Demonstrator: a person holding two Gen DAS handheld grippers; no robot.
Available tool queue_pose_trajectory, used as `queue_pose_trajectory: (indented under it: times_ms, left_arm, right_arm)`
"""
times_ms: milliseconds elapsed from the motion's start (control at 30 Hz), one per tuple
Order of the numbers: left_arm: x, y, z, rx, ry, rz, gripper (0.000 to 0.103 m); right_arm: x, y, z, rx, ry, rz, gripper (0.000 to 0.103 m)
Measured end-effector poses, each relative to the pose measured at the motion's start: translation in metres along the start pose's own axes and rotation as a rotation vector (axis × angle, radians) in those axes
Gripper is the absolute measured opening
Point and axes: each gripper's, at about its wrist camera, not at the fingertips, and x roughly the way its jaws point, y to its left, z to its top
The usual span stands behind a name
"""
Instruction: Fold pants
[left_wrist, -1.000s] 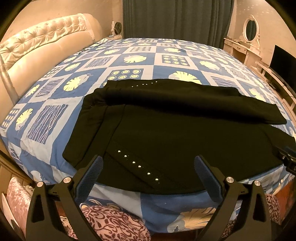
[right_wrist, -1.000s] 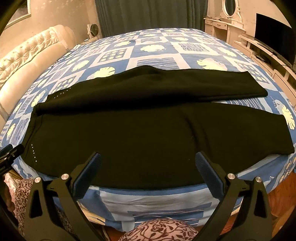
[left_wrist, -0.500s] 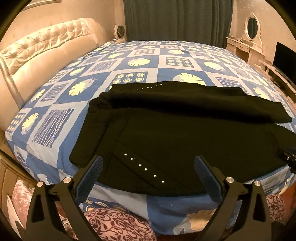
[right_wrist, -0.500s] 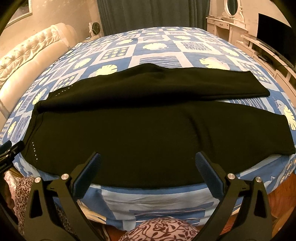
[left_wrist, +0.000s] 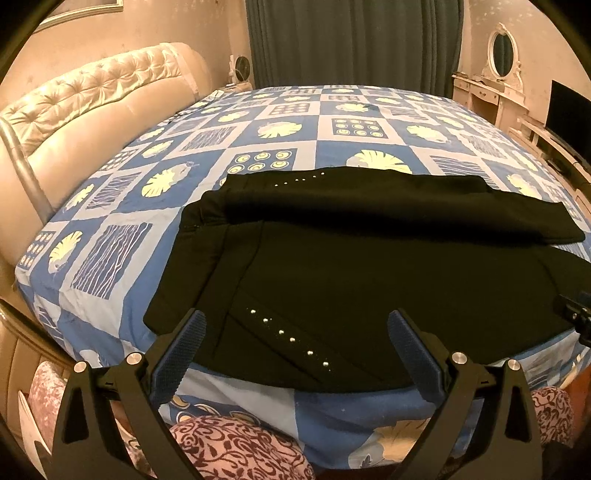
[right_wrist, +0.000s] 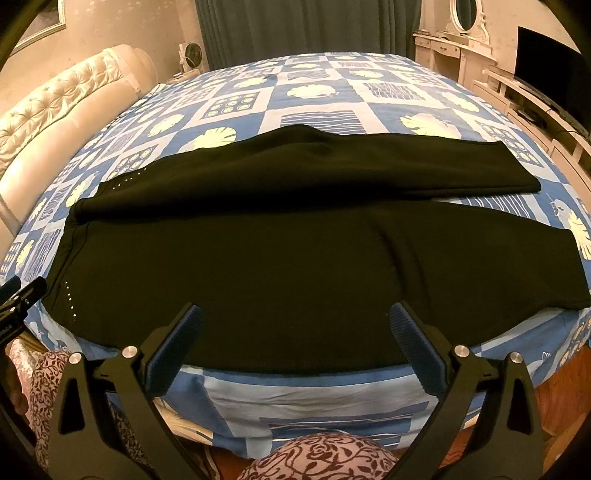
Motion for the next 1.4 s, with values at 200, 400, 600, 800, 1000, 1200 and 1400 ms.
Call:
queue_pose_trajectory:
  times_ms: [200, 400, 600, 800, 1000, 1200, 1400]
  left_arm:
    - [0.0, 0.0, -0.001, 0.001, -0.001, 0.001, 0.099]
    - [0.0, 0.0, -0.001, 0.001, 0.0, 0.001, 0.099]
    - [0.002, 0.002, -0.004, -0.004, 0.006, 0.0, 0.099]
    - [0.003, 0.003, -0.005, -0.005, 0.006, 0.001, 0.099]
    - [0.005, 0.004, -0.006, -0.007, 0.016, -0.001, 0.099]
    - [0.006, 0.005, -0.005, -0.016, 0.03, -0.023, 0.099]
    - [0.022, 0.021, 0.0, -0.122, 0.169, -0.263, 0.099]
  right_arm:
    - [0.001, 0.003, -0.001, -0.002, 0.001, 0.001, 0.101]
    - [0.001, 0.003, -0.001, 0.0, 0.002, 0.002, 0.101]
    - [0.001, 0.004, -0.001, -0.003, 0.003, 0.002, 0.101]
    - [0.002, 0.007, -0.003, -0.005, 0.005, 0.005, 0.101]
    - [0.003, 0.01, -0.005, -0.006, 0.011, 0.008, 0.101]
    - [0.004, 0.011, -0.006, -0.002, 0.016, 0.013, 0.101]
    - [0.005, 0.007, -0.005, 0.011, 0.04, 0.035, 0.101]
